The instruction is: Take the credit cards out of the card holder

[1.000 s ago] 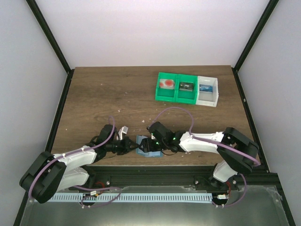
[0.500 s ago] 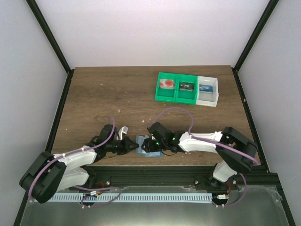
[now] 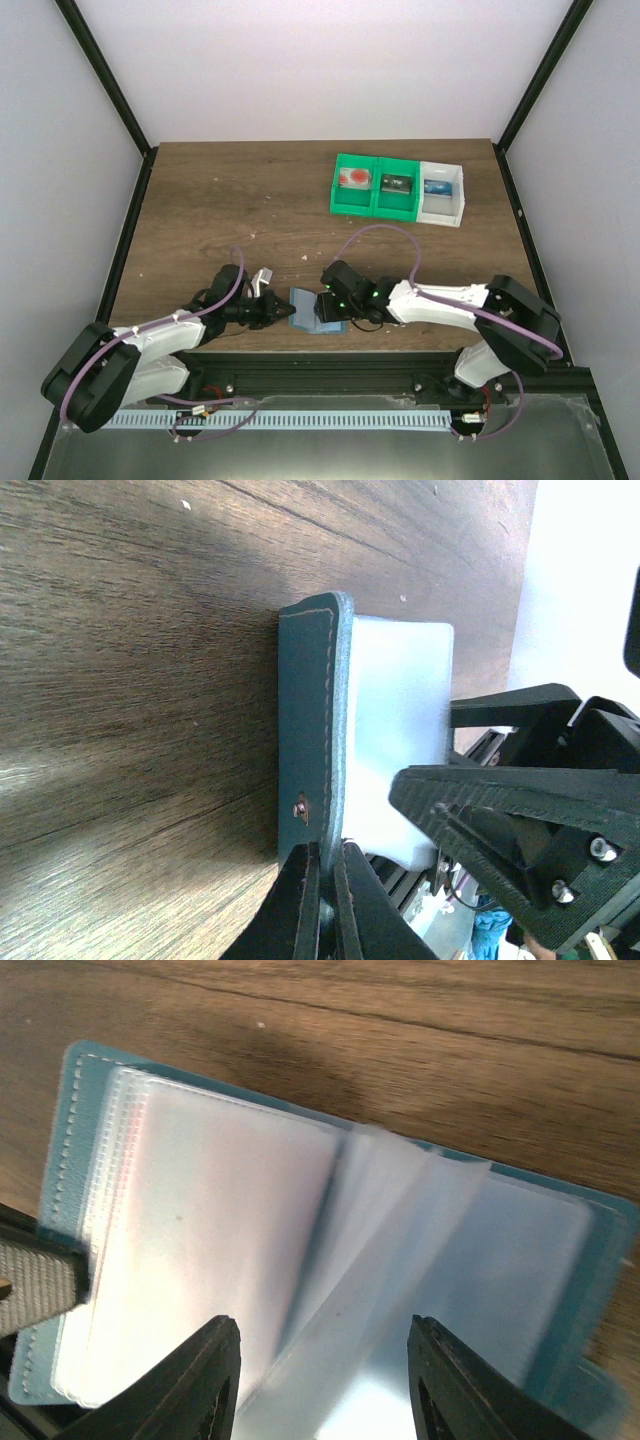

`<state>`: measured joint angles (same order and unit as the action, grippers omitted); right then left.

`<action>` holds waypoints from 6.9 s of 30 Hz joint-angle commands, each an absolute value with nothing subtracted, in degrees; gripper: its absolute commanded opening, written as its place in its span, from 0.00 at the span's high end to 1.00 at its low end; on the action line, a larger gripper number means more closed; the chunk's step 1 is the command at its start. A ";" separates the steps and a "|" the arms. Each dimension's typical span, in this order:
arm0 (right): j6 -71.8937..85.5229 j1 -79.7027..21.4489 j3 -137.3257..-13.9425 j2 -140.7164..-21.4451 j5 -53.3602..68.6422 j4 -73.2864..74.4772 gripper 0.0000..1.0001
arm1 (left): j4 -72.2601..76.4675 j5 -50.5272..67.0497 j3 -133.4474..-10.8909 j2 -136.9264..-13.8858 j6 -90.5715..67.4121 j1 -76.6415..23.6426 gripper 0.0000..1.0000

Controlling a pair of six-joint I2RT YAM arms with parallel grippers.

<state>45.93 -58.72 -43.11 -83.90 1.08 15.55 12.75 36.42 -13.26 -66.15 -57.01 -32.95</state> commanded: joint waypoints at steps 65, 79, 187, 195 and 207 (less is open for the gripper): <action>47.97 -59.68 -40.01 -74.75 -7.33 19.92 0.53 | 13.47 36.90 -13.90 -68.49 -55.67 -33.22 1.00; 46.90 -60.01 -42.78 -81.59 7.76 6.33 0.40 | 14.06 37.08 -14.02 -68.20 -56.25 -33.26 1.00; 51.52 -51.81 -26.35 -87.91 21.74 -20.48 0.80 | 14.84 33.27 -14.20 -71.87 -52.55 -34.01 0.98; 51.44 -51.25 -26.51 -89.54 22.07 -21.21 0.80 | 14.37 31.80 -13.23 -74.07 -51.25 -34.10 1.00; 51.49 -50.98 -28.08 -91.82 22.67 -21.29 0.80 | 15.38 31.22 -11.02 -73.38 -52.55 -34.72 1.00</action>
<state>51.75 -51.44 -26.98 -90.91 23.07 -22.55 14.68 31.75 -12.32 -74.08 -52.40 -34.09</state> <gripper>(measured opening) 0.198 0.022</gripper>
